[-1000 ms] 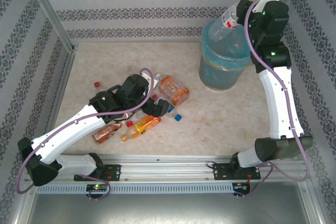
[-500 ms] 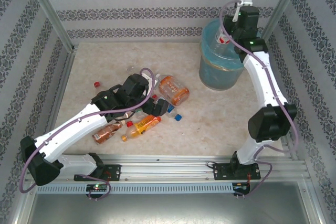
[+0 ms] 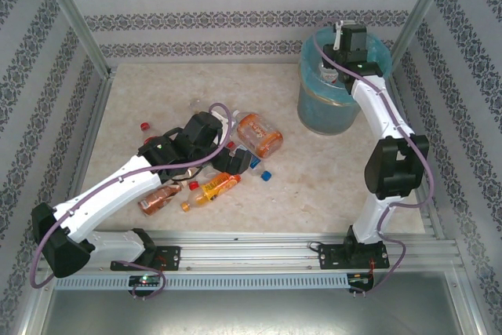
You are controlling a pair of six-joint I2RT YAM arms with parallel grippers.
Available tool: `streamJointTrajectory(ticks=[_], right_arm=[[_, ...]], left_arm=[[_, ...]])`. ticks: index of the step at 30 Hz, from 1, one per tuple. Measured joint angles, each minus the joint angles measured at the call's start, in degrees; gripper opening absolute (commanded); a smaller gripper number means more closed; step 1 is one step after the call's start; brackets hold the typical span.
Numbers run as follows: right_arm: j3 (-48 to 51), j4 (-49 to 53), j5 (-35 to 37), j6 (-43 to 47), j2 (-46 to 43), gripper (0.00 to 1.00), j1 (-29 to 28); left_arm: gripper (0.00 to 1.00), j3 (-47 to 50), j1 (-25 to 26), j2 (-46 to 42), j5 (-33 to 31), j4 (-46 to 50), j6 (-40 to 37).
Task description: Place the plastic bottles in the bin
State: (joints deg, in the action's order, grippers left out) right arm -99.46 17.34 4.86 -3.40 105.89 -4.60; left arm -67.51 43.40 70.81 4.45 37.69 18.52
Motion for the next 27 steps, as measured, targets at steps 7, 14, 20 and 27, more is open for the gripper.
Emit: streamJointTrajectory(ticks=[7,14,20,27], right_arm=[[3.1,0.1,-0.7,0.8,0.8,0.17,0.0],[3.6,0.2,-3.2,0.6,0.8,0.69,0.0],[3.6,0.8,-4.2,0.8,0.0,0.69,-0.2],[1.7,2.5,-4.1,0.8,-3.5,0.72,-0.2]], left_arm=[[1.00,0.3,-0.3,0.2,0.1,-0.3,0.0],[1.00,0.3,-0.5,0.4,0.0,-0.5,0.0],[1.00,0.4,-0.8,0.4,0.1,-0.8,0.0],[1.00,0.6,-0.8,0.4,0.5,-1.0,0.0]])
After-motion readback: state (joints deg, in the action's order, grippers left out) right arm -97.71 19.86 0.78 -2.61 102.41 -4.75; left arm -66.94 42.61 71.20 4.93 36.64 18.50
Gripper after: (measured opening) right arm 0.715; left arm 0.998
